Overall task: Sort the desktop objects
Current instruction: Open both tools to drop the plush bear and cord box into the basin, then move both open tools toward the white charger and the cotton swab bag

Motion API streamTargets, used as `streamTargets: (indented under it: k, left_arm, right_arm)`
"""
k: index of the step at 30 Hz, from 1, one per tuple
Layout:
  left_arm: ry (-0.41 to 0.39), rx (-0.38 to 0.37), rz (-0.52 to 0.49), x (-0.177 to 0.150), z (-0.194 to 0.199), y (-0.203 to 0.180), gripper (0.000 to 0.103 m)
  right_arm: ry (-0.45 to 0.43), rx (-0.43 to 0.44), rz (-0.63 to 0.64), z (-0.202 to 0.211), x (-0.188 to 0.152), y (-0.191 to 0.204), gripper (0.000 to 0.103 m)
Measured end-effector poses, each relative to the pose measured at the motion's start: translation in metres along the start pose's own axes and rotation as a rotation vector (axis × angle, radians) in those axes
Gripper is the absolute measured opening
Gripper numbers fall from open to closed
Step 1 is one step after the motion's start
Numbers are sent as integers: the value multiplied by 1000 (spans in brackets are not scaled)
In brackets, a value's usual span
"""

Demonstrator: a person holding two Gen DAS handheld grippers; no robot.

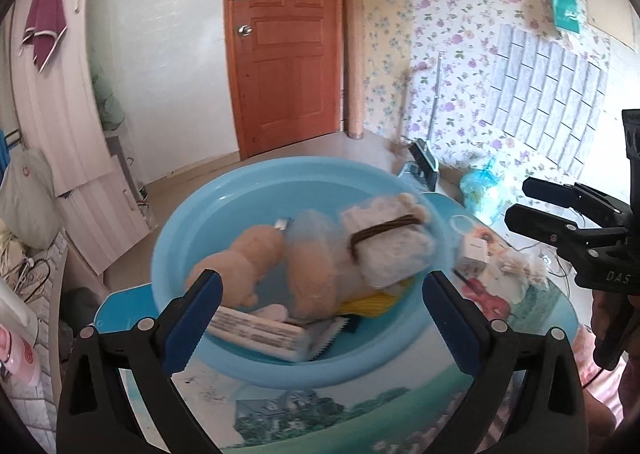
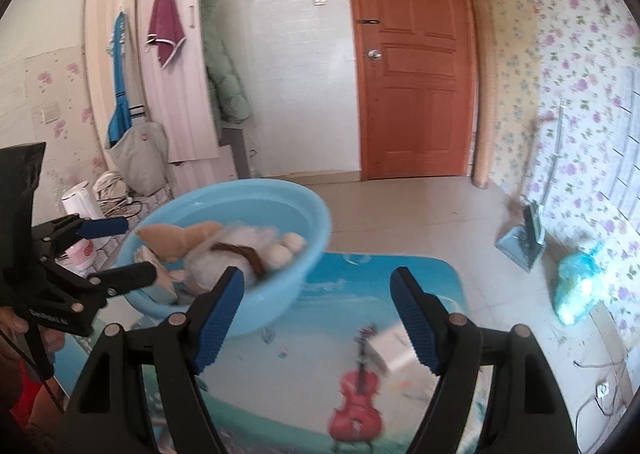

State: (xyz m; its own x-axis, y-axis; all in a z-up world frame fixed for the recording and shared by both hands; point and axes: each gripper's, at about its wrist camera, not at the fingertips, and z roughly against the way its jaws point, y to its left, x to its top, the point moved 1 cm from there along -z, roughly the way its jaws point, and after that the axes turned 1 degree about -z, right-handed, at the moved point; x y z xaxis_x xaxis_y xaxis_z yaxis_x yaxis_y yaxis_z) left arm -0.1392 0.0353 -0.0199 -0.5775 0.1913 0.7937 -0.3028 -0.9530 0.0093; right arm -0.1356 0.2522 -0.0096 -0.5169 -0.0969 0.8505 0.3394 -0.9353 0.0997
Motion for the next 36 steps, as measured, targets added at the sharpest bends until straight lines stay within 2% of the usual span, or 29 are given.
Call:
streamTargets:
  k: [12, 18, 28, 30, 34, 36]
  left_arm:
    - [19, -111, -111, -4, 8, -79, 101]
    - [43, -154, -153, -4, 4, -105, 101]
    - [107, -191, -187, -14, -14, -127, 101]
    - [117, -196, -194, -14, -19, -131, 101]
    - [140, -192, -218, -16, -30, -141, 101]
    - [149, -187, -224, -17, -36, -146, 101]
  right_arm:
    - [34, -115, -90, 33, -41, -54, 76]
    - [98, -154, -134, 22, -66, -72, 76]
    - [164, -135, -220, -1, -91, -99, 74]
    - [173, -137, -222, -3, -94, -103, 64]
    - [181, -119, -224, -5, -99, -108, 52]
    - [182, -104, -222, -6, -100, -109, 35]
